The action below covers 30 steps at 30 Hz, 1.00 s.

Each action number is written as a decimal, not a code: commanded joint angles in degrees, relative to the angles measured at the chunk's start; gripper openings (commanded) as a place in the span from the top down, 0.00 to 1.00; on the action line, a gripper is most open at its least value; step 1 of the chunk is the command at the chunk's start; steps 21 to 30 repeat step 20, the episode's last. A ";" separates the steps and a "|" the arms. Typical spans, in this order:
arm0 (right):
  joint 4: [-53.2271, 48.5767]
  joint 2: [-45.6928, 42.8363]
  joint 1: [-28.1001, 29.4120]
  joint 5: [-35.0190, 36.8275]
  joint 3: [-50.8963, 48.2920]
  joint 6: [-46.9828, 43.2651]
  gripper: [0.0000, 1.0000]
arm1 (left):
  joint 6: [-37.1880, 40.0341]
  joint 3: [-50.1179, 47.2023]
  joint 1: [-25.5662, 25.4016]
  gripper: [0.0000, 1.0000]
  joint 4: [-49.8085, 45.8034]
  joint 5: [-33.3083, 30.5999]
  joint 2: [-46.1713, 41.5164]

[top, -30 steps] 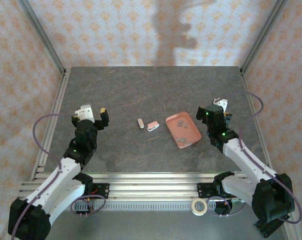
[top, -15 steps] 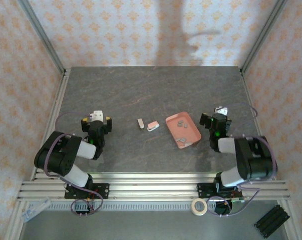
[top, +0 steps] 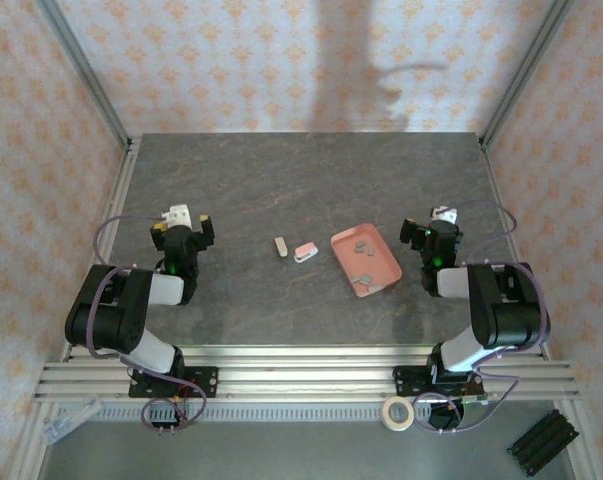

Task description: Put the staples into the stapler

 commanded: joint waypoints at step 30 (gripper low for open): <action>1.66 -0.70 -0.03 0.08 0.79 0.04 0.00 | 0.29 1.34 -0.44 0.00 -1.22 1.06 0.04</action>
